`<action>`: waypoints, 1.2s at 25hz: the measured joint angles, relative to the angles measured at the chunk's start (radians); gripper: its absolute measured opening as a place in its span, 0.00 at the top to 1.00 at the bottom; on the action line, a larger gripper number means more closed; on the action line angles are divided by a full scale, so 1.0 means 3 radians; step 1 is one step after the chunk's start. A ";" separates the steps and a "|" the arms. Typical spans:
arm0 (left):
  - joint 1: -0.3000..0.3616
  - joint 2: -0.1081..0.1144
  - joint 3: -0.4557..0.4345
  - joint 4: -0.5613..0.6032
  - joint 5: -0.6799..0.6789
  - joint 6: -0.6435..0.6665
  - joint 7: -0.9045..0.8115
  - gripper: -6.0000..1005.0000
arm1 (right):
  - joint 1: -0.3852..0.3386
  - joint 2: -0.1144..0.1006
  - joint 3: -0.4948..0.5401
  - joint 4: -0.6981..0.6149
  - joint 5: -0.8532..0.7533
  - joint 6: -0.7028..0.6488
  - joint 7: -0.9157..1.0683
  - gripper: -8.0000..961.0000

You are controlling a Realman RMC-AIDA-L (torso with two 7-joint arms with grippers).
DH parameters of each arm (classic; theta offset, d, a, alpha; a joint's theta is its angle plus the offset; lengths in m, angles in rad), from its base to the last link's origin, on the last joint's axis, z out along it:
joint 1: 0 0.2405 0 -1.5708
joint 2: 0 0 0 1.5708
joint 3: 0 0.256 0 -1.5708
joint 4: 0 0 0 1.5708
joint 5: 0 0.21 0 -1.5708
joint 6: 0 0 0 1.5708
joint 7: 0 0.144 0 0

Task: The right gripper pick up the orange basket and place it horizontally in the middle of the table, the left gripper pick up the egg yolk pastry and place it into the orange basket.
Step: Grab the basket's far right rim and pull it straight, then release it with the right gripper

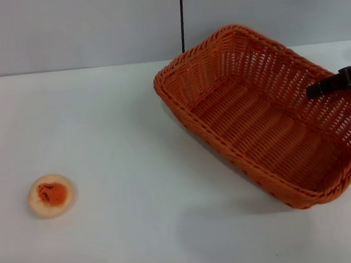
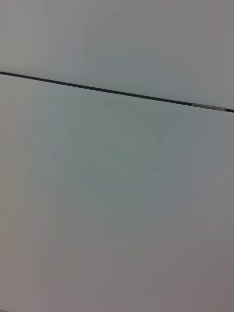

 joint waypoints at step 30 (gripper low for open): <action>0.0184 -0.0007 0.0020 0.0011 0.0020 0.0296 0.0012 0.21 | 0.0009 0.0065 -0.0024 -0.0433 0.0279 -0.0540 -0.1487 0.82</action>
